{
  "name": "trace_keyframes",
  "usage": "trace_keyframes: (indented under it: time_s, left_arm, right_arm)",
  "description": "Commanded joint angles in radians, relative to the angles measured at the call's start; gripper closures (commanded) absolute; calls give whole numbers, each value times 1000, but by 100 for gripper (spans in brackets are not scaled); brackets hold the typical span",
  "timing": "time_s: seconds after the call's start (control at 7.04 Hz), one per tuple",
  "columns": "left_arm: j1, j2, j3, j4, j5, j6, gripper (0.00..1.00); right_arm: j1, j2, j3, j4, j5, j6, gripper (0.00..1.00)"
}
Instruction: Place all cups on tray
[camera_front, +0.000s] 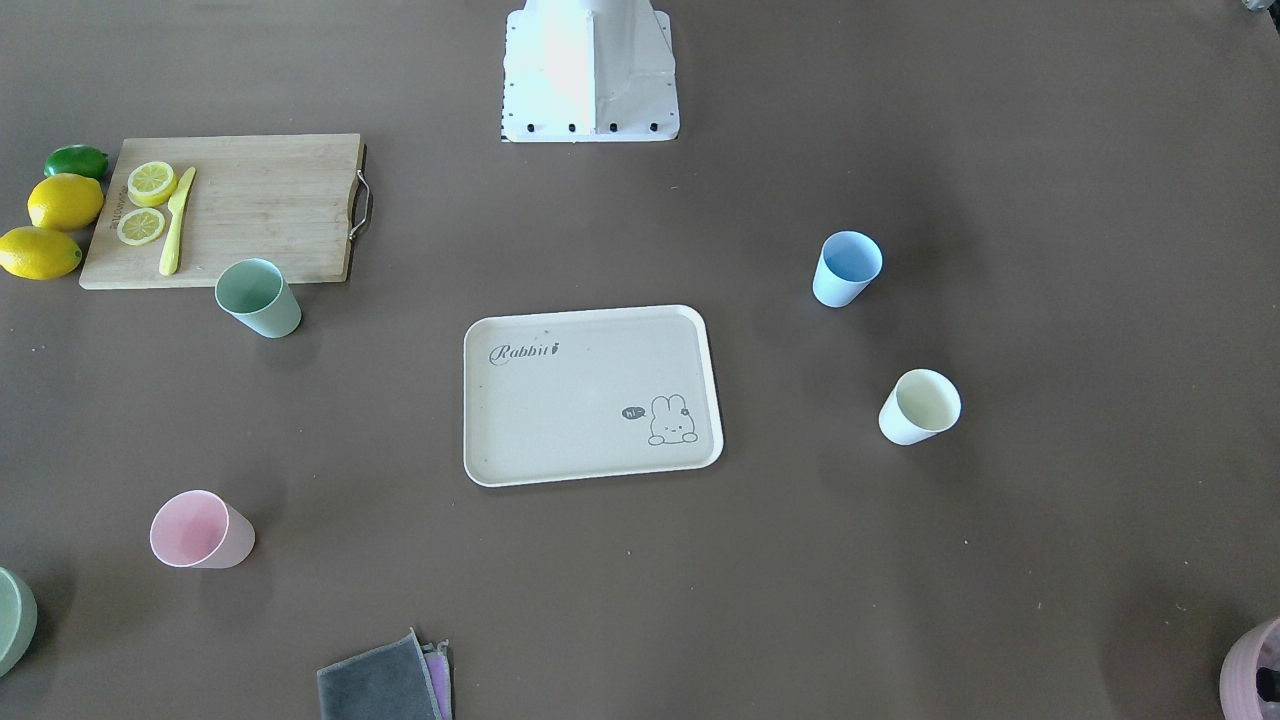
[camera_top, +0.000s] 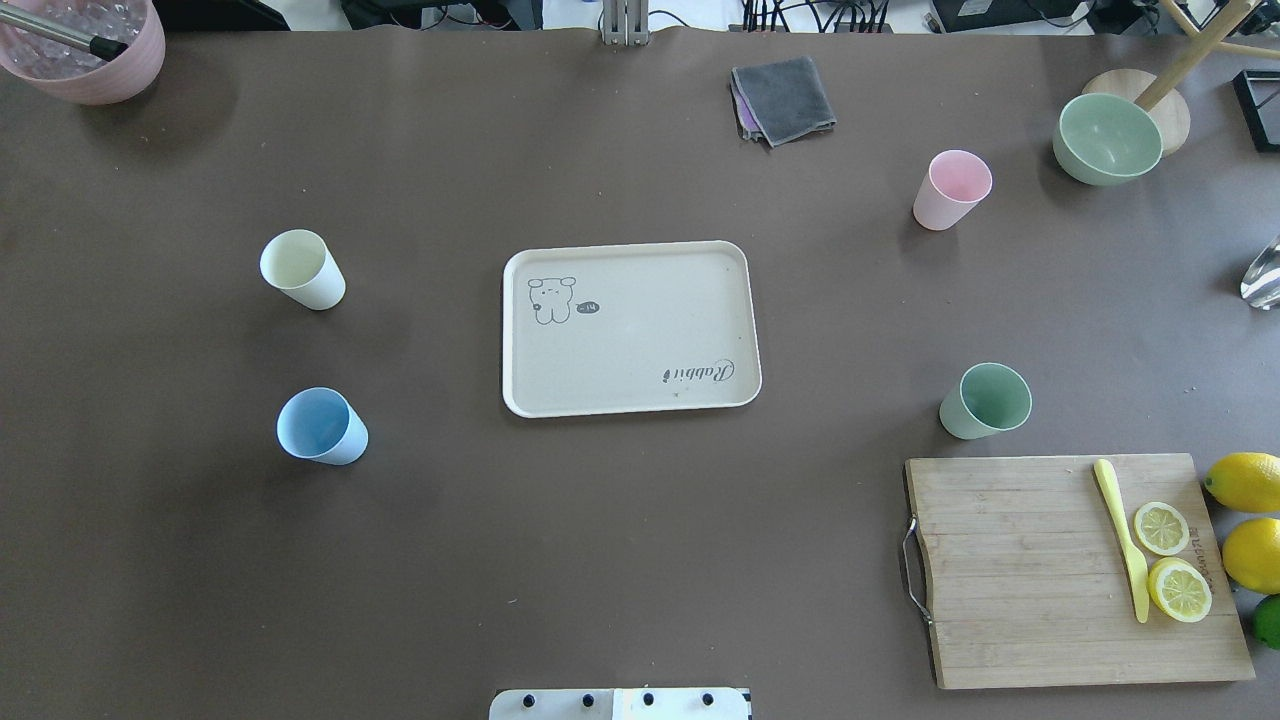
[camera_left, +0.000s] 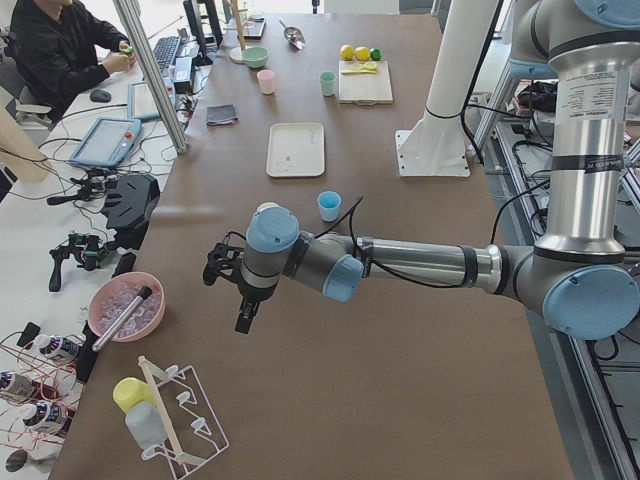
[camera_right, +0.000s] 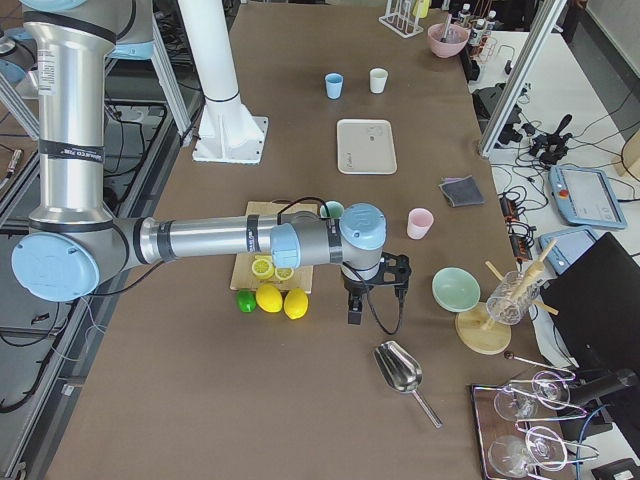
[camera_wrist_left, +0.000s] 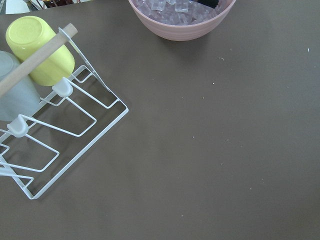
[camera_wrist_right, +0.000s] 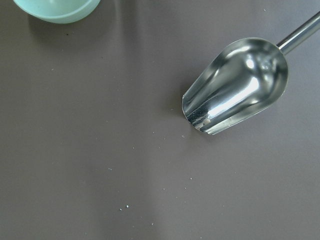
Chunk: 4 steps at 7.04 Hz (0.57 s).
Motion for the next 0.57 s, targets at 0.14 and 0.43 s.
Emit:
trace_keyframes:
  time_s: [0.14,0.43]
  left_arm:
    - [3,11,3,-2,2,0,2]
    - [5,20,2,-2,-1,0,2]
  right_arm:
    - [2,-8,4,2,3,0,0]
    - [3,-10,5,2,-4,0,0]
